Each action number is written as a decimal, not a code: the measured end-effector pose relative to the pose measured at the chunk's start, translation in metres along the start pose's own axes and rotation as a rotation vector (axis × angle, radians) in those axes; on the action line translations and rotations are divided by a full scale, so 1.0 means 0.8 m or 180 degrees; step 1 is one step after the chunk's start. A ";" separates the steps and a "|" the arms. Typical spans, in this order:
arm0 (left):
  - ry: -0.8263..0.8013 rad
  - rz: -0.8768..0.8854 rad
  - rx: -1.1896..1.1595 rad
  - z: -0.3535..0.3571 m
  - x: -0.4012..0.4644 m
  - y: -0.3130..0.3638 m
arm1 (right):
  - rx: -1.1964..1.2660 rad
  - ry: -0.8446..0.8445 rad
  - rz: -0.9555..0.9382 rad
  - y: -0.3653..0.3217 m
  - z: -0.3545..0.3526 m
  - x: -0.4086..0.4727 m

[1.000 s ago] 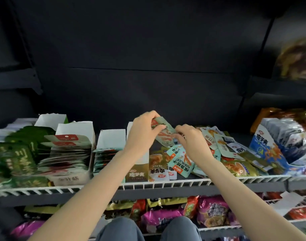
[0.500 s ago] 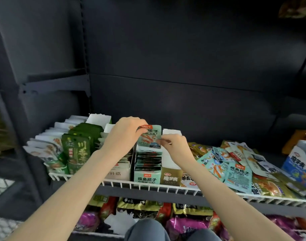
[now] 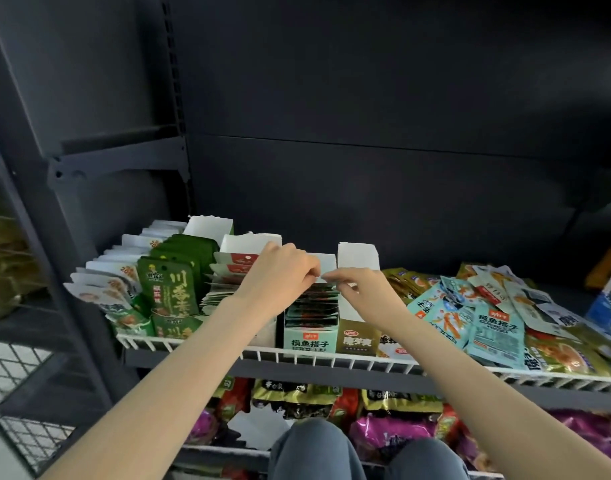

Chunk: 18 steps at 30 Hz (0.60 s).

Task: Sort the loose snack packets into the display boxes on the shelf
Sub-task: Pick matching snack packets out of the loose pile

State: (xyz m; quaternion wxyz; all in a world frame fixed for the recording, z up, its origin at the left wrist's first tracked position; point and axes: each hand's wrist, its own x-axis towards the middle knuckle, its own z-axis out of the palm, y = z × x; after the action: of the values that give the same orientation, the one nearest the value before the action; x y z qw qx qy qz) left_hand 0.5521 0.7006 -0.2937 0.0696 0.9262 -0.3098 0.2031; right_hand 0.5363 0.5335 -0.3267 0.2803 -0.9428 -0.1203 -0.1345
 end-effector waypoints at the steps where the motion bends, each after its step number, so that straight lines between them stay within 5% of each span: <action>1: -0.0077 -0.0015 -0.0020 0.002 0.000 0.002 | 0.0082 0.0081 -0.0014 0.001 -0.002 -0.003; 9: 0.0109 0.0121 -0.1068 0.030 0.027 0.085 | 0.0117 0.0821 0.0646 0.083 -0.039 -0.043; 13: -0.0220 -0.0044 -0.1741 0.071 0.071 0.150 | -0.0191 0.0343 0.1321 0.143 -0.060 -0.061; 18: -0.1310 -0.0600 -0.1460 0.145 0.117 0.202 | -0.0309 -0.0317 0.1915 0.207 -0.069 -0.073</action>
State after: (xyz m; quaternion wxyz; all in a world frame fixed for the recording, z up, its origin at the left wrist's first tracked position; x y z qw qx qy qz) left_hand 0.5612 0.4913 -0.3593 0.2309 0.9327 -0.2679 -0.0709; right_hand 0.5217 0.3587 -0.3829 0.2560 -0.9538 0.1572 -0.0047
